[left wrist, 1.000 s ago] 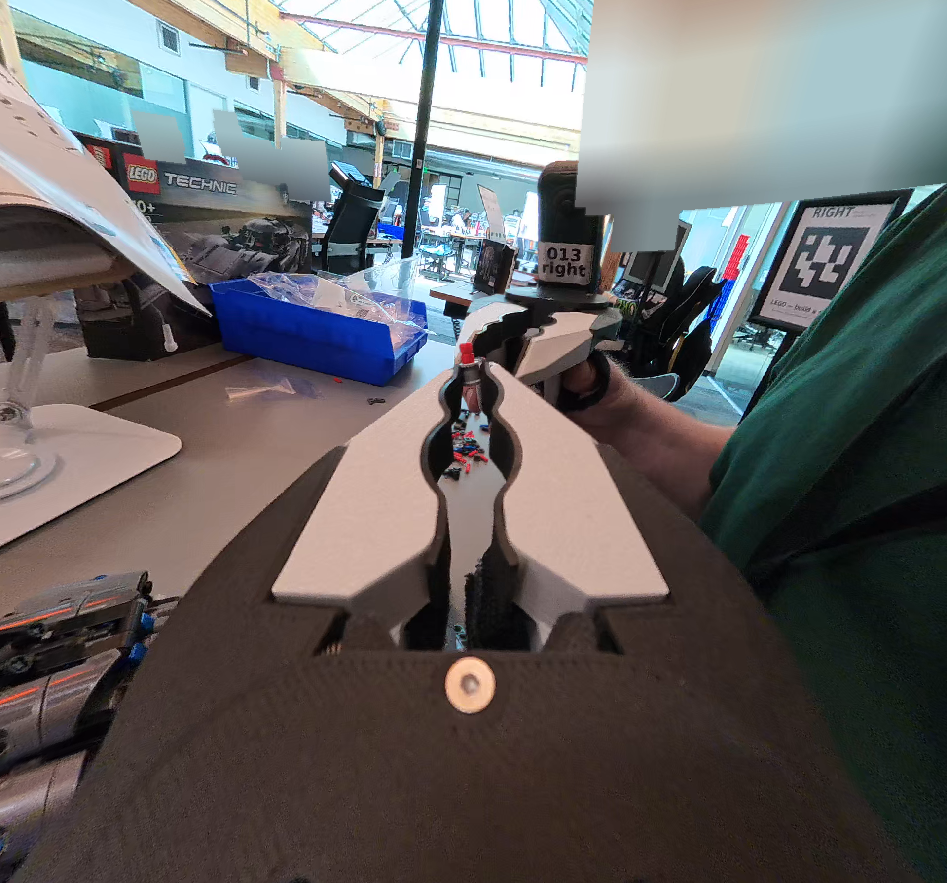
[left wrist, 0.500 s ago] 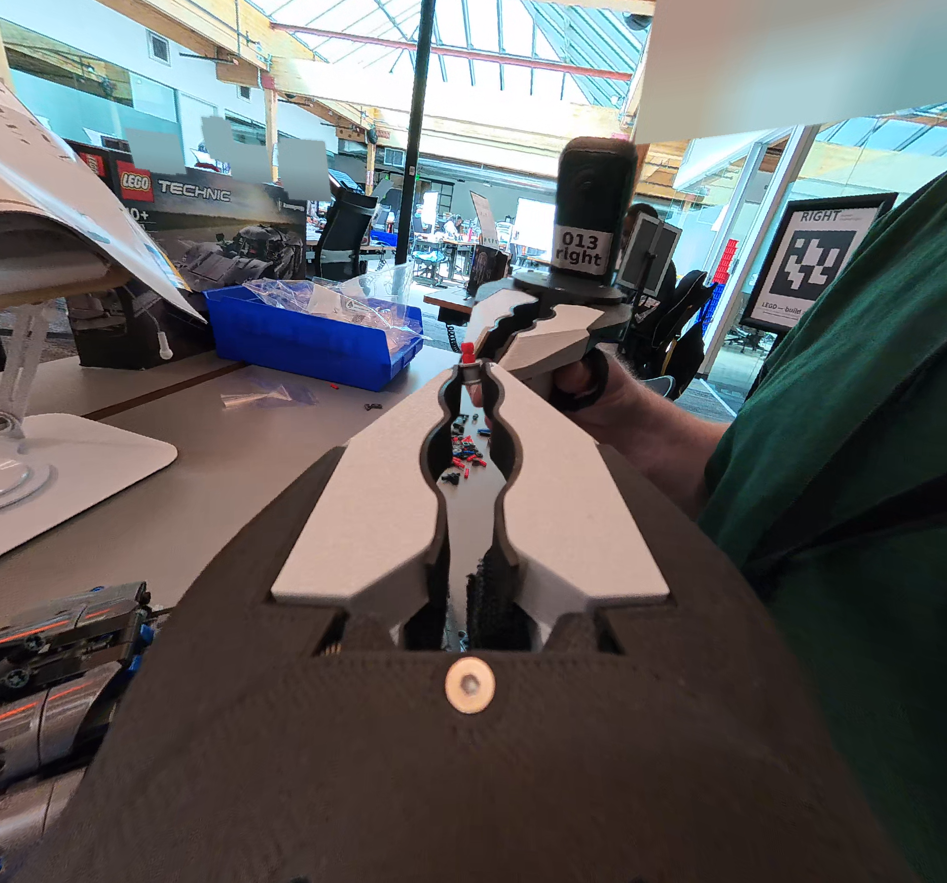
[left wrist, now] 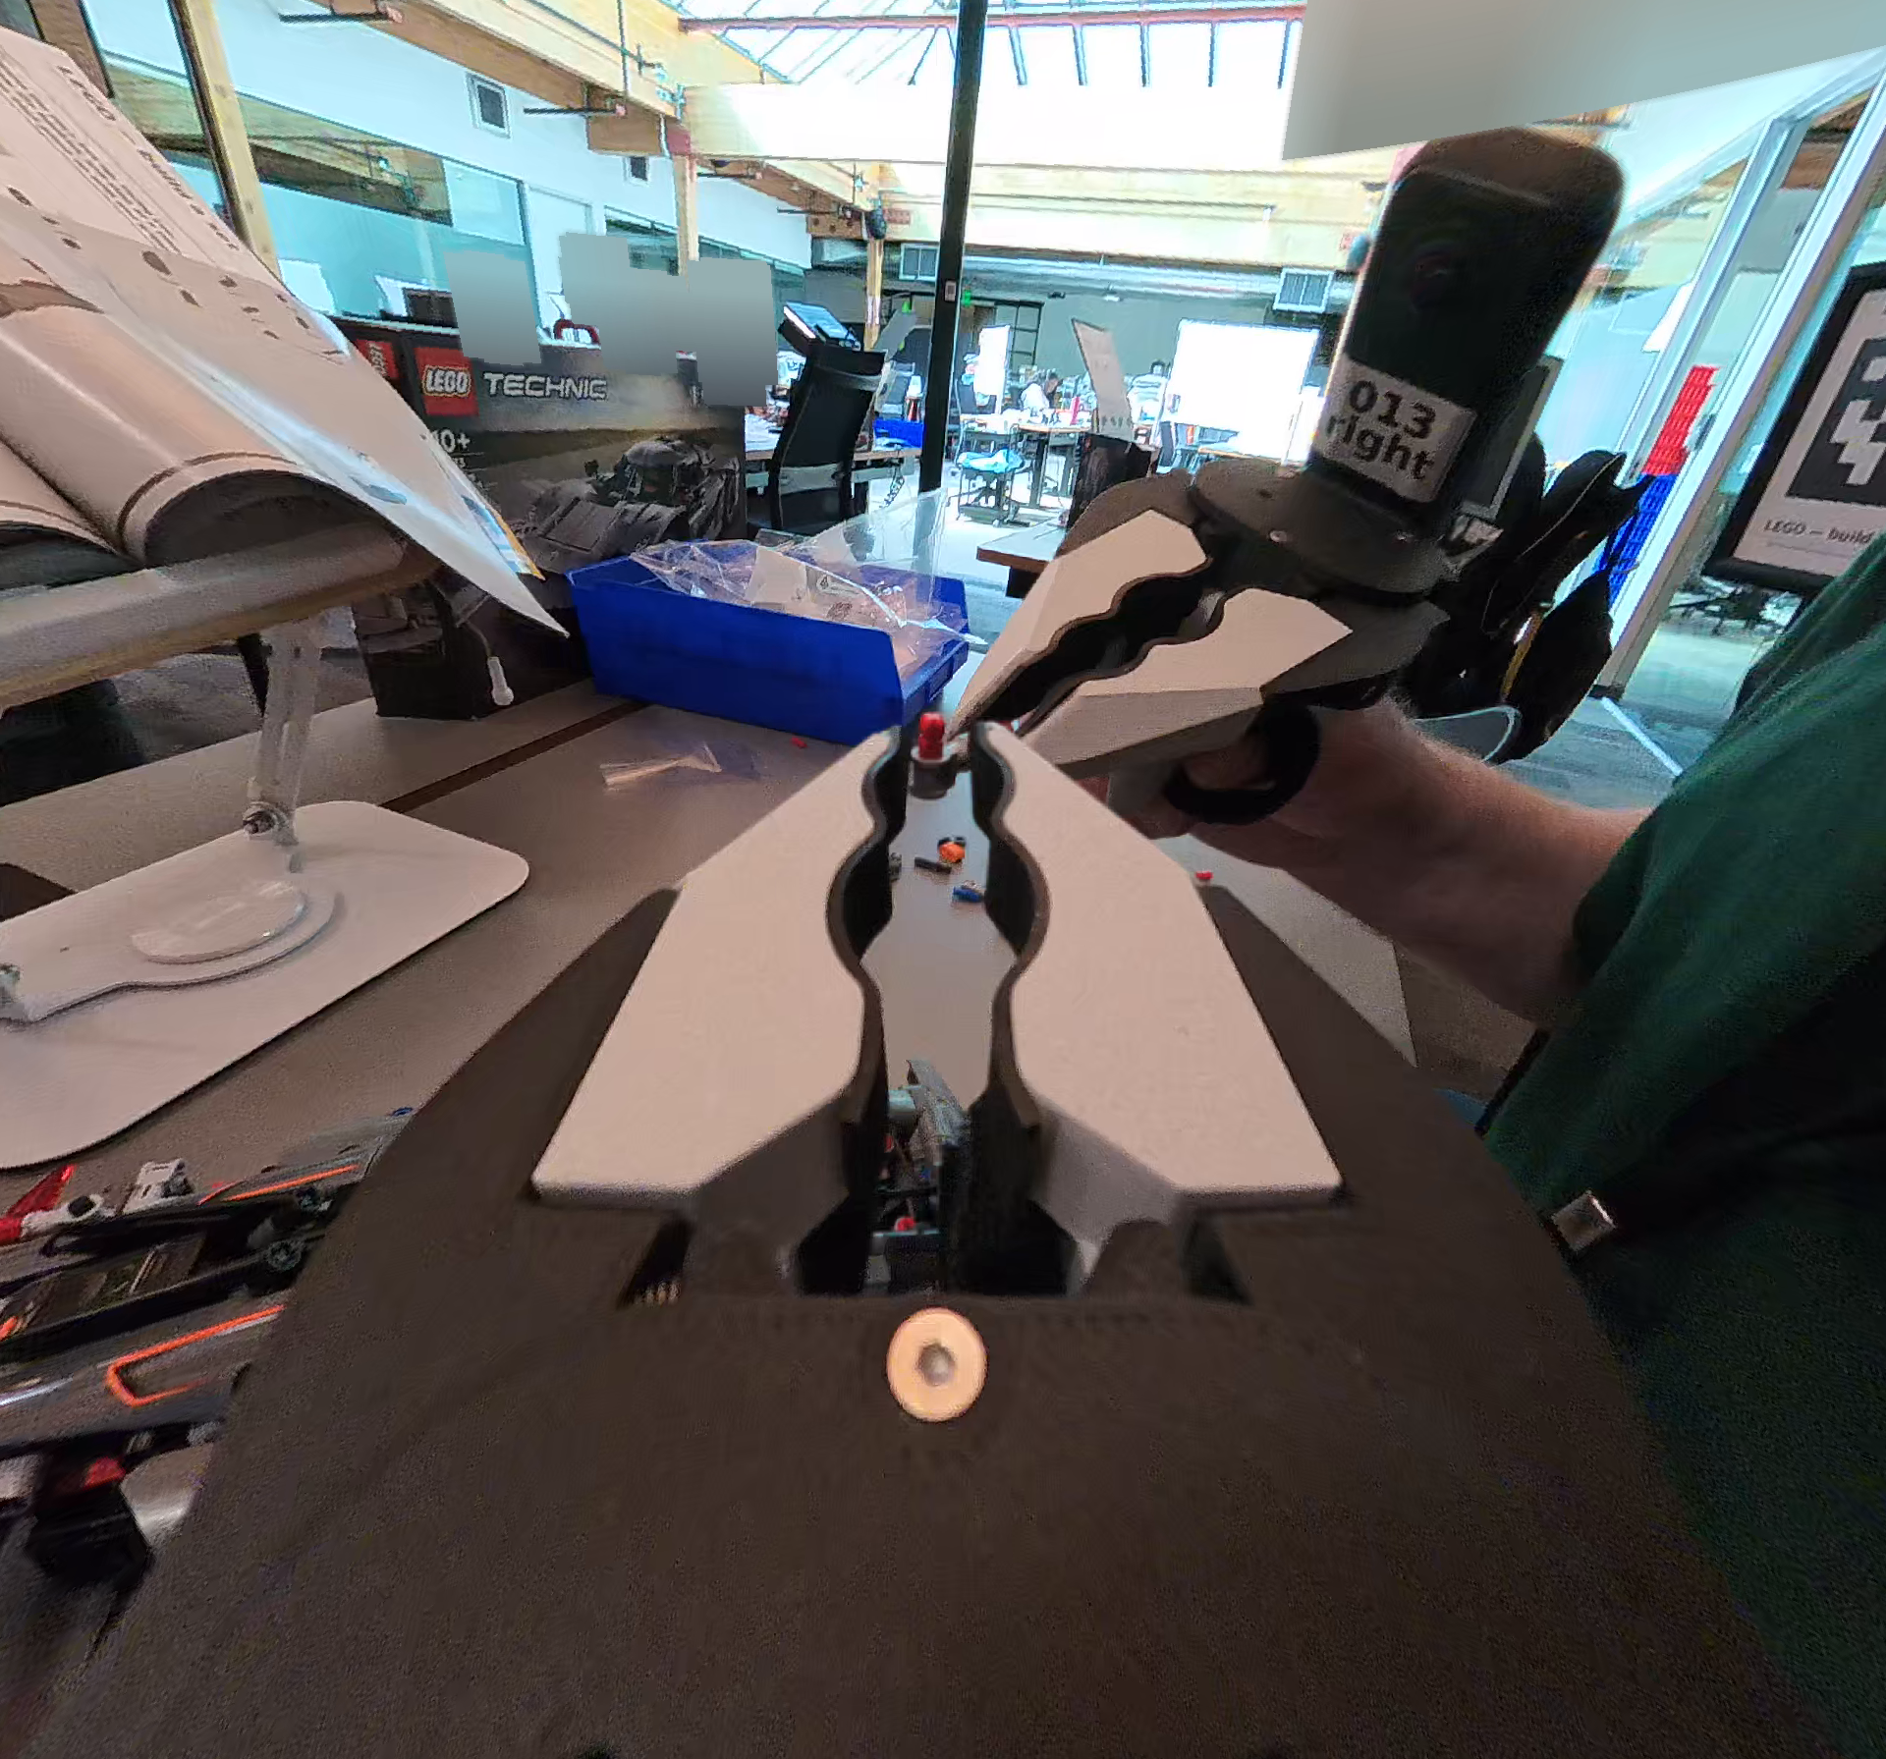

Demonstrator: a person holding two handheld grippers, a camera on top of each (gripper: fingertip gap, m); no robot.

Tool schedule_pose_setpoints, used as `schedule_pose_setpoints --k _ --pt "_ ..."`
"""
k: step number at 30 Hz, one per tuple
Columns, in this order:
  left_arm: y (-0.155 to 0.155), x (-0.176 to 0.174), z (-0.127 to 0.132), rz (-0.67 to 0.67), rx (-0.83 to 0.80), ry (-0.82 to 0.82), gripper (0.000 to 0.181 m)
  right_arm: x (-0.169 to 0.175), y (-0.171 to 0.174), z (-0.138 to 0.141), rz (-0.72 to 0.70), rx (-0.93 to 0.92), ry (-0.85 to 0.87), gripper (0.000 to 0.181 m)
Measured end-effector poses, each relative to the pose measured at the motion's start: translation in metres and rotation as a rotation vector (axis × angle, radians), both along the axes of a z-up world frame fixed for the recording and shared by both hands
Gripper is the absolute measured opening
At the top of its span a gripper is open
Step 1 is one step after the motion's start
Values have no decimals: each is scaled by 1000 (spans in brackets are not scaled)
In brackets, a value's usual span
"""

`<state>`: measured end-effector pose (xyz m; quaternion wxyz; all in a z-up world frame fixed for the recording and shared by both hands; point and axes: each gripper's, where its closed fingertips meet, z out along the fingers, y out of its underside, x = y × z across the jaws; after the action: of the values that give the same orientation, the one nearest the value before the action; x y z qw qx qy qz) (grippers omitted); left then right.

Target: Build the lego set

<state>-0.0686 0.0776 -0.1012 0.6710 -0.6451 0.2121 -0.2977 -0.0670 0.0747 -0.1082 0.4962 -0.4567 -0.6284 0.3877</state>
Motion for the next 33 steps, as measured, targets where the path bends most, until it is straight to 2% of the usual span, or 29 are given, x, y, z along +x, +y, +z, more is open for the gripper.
schedule_pose_setpoints --k 33 --pt "-3 -2 0 -12 0 -22 6 -2 -4 0 3 13 -5 4"
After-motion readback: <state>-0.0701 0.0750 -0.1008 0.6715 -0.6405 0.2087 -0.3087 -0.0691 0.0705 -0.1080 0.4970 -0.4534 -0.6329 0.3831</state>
